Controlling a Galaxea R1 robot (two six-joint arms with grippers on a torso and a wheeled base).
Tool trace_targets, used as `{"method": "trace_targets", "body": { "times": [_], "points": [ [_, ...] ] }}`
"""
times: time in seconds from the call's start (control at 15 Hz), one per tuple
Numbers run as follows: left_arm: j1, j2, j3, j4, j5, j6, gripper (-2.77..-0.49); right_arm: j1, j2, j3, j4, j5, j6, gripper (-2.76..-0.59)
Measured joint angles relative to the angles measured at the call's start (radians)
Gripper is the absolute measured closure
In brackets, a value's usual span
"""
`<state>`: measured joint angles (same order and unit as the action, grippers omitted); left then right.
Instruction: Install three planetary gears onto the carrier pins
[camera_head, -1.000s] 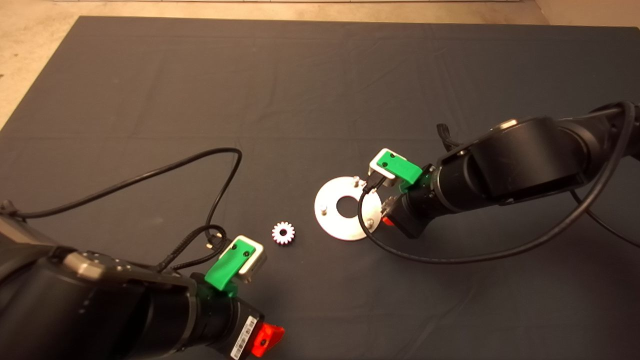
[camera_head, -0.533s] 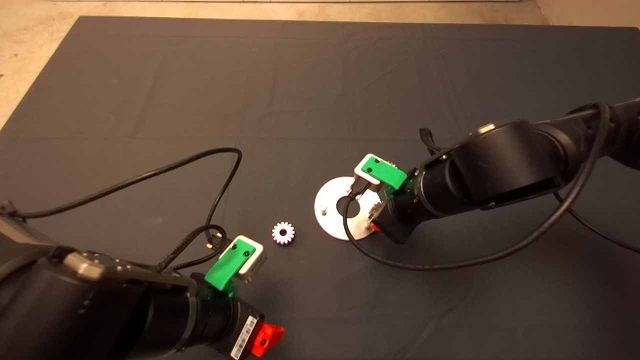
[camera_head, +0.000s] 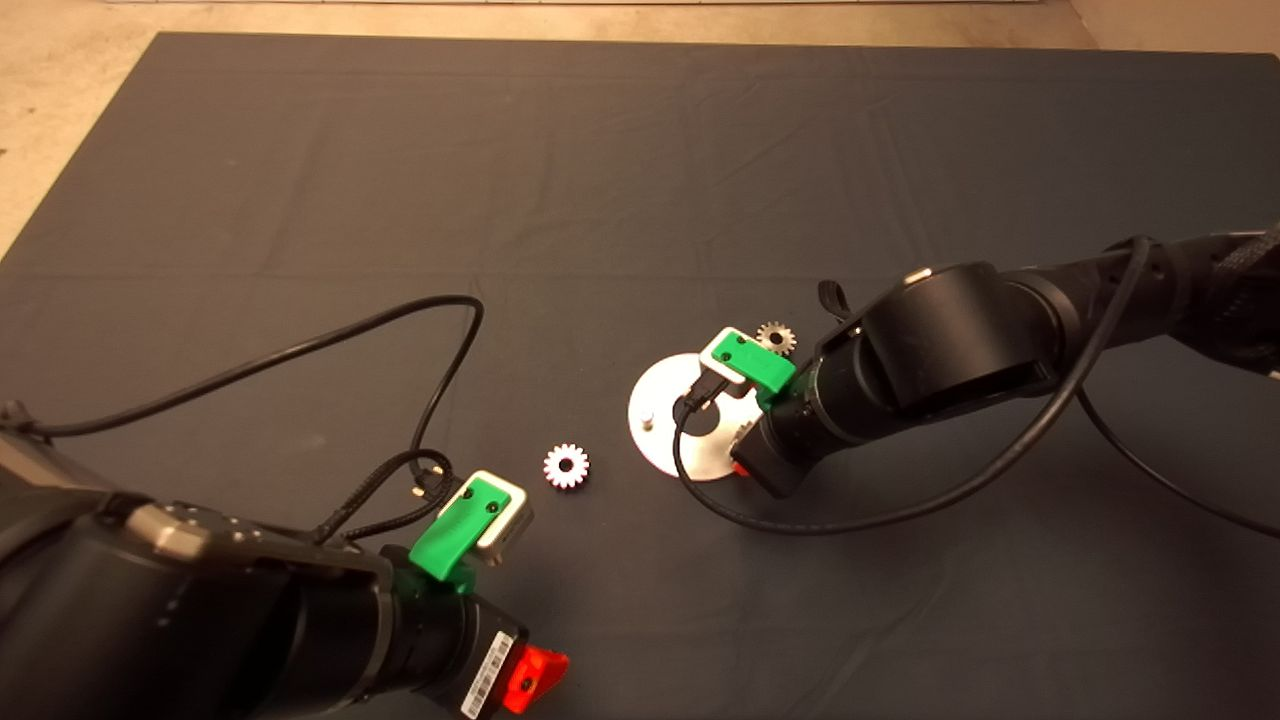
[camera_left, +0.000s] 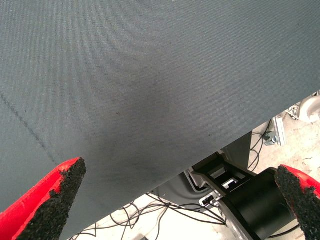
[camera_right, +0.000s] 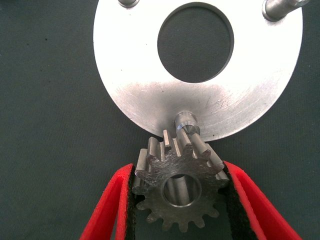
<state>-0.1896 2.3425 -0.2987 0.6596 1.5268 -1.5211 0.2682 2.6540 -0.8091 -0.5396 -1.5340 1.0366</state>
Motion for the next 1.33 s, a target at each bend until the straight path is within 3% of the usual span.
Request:
{"method": "trace_targets", "body": {
  "times": [1.0, 1.33],
  "points": [
    [-0.005, -0.002, 0.0, 0.0, 0.0, 0.0, -2.75, -0.005, 0.0, -0.034, -0.015, 0.0, -0.003, -0.97],
    [-0.005, -0.002, 0.0, 0.0, 0.0, 0.0, -2.75, -0.027, 0.0, -0.038, -0.033, 0.0, -0.003, -0.97]
  ]
}}
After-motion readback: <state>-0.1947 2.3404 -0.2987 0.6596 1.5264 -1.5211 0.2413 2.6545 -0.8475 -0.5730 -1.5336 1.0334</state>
